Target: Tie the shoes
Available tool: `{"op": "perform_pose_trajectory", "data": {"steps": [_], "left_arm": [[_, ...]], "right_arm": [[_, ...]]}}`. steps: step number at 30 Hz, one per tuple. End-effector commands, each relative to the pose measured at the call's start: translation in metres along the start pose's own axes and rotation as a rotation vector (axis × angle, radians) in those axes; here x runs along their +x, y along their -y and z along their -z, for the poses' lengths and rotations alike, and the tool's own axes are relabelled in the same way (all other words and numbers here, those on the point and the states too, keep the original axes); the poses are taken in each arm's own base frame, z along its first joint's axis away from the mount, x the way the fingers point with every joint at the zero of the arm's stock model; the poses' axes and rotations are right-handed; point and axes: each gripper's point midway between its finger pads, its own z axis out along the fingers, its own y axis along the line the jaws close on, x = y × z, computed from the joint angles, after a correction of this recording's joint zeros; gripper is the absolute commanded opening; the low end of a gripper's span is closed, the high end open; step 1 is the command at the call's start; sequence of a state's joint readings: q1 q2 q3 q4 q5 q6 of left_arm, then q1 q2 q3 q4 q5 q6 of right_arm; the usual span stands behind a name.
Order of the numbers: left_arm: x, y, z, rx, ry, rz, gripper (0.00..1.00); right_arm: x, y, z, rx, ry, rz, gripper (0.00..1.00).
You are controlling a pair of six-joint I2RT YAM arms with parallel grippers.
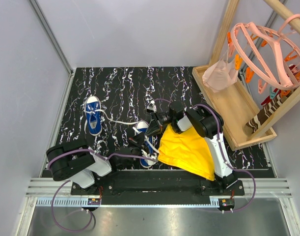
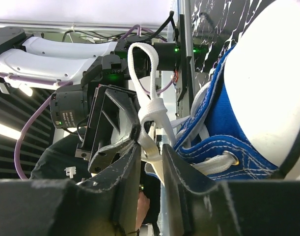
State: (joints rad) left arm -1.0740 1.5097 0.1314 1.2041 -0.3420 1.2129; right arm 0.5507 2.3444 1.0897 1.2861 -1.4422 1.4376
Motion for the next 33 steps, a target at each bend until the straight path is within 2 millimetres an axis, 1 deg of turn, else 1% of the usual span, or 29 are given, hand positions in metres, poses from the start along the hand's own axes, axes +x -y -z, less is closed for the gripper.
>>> {"op": "perform_pose_trajectory", "data": {"steps": [1,2,3,5,6,9,12,13,14,15,16,17,18,19,20,21,22,23,24,26,27,28,31,33], "left_arm": [[-0.030,-0.097,0.018,-0.408,0.146,0.150,0.00],[-0.030,-0.097,0.018,-0.408,0.145,0.149,0.00],[-0.030,-0.098,0.018,-0.409,0.146,0.148,0.00],[-0.031,-0.098,0.018,-0.410,0.147,0.149,0.00],[-0.032,-0.097,0.017,-0.408,0.148,0.151,0.00],[-0.032,-0.096,0.017,-0.404,0.146,0.148,0.00],[-0.030,-0.096,0.017,-0.405,0.134,0.147,0.00],[-0.029,-0.095,0.016,-0.404,0.129,0.149,0.00],[-0.028,-0.095,0.016,-0.404,0.125,0.149,0.07],[-0.027,-0.094,0.017,-0.402,0.124,0.148,0.13],[-0.027,-0.094,0.017,-0.403,0.126,0.156,0.16],[-0.027,-0.093,0.018,-0.400,0.128,0.163,0.18],[-0.027,-0.093,0.019,-0.402,0.132,0.172,0.18],[-0.027,-0.092,0.019,-0.398,0.135,0.175,0.18],[-0.027,-0.090,0.020,-0.389,0.140,0.170,0.18],[-0.027,-0.090,0.020,-0.389,0.140,0.170,0.18],[-0.026,-0.088,0.020,-0.386,0.131,0.171,0.20],[-0.025,-0.088,0.020,-0.386,0.129,0.173,0.23],[-0.024,-0.088,0.021,-0.386,0.126,0.172,0.29],[-0.025,-0.086,0.022,-0.380,0.135,0.175,0.34],[-0.024,-0.087,0.023,-0.382,0.135,0.174,0.40],[-0.025,-0.086,0.024,-0.381,0.137,0.177,0.43],[-0.024,-0.084,0.026,-0.375,0.138,0.178,0.45],[-0.022,-0.082,0.028,-0.369,0.137,0.179,0.50]], "right_arm": [[-0.005,-0.027,-0.005,-0.042,-0.006,0.282,0.33],[-0.005,-0.028,-0.005,-0.043,-0.005,0.280,0.32],[-0.006,-0.027,-0.005,-0.043,0.000,0.279,0.27],[-0.006,-0.027,-0.005,-0.042,0.000,0.277,0.22],[-0.006,-0.028,-0.005,-0.042,-0.002,0.279,0.16],[-0.005,-0.030,-0.005,-0.043,0.001,0.289,0.00],[-0.004,-0.032,-0.004,-0.042,0.009,0.297,0.00],[-0.005,-0.035,-0.003,-0.041,0.017,0.299,0.00],[-0.004,-0.034,-0.002,-0.038,0.025,0.291,0.00],[-0.006,-0.039,-0.002,-0.034,0.039,0.329,0.00],[-0.008,-0.036,-0.001,-0.018,0.049,0.276,0.00],[-0.012,-0.031,0.001,0.001,0.078,0.334,0.00],[-0.016,-0.042,0.001,0.016,0.096,0.373,0.00],[-0.013,-0.031,0.001,0.061,0.099,0.264,0.00],[-0.019,-0.026,0.001,0.103,0.118,0.372,0.00],[-0.020,-0.032,0.000,0.125,0.120,0.394,0.00],[-0.016,-0.028,0.001,0.143,0.112,0.350,0.00],[-0.015,-0.029,0.000,0.142,0.111,0.345,0.00],[-0.016,-0.029,0.000,0.144,0.115,0.346,0.00],[-0.015,-0.029,0.000,0.148,0.120,0.351,0.00],[-0.015,-0.030,0.000,0.150,0.124,0.351,0.00],[-0.015,-0.029,0.001,0.151,0.123,0.350,0.00],[-0.016,-0.028,0.001,0.158,0.130,0.344,0.00],[-0.015,-0.025,0.001,0.169,0.127,0.334,0.00]]}}
